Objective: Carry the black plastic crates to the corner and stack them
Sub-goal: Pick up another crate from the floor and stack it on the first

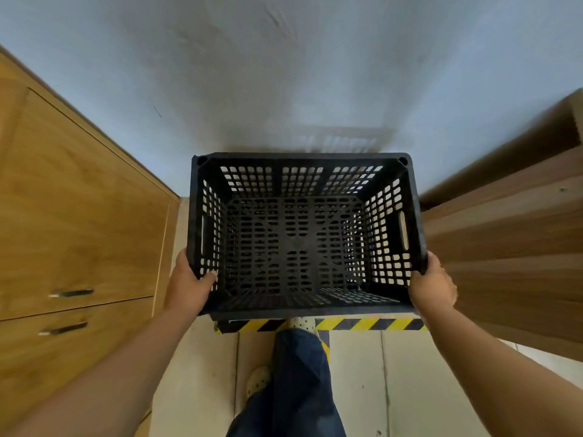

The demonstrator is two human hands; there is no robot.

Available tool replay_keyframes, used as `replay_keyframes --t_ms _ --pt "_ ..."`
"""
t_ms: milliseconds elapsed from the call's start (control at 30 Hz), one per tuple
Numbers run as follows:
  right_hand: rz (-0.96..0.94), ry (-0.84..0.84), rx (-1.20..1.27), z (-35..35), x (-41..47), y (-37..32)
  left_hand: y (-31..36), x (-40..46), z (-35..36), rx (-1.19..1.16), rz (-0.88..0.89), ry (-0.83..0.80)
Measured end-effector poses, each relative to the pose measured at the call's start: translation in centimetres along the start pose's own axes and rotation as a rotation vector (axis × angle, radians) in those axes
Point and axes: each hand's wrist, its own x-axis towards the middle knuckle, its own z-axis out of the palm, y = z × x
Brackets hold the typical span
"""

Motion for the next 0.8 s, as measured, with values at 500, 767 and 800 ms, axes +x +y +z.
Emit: replay_keyframes --t_ms 500,767,800 --pt "-0.074 -0.039 0.215 2.2 -1.0 3.5 -4.2 -1.3 1.3 0.189 0.123 0.033" --pt "-0.097 -0.07 0.289 1.9 -1.9 3.7 -6.5 -5.3 4.7 0.813 0.624 0.073" --pt "-0.101 -0.079 0.305 1.9 -1.8 3.8 -6.6 -5.4 5.1 0.852 0.674 0.038"
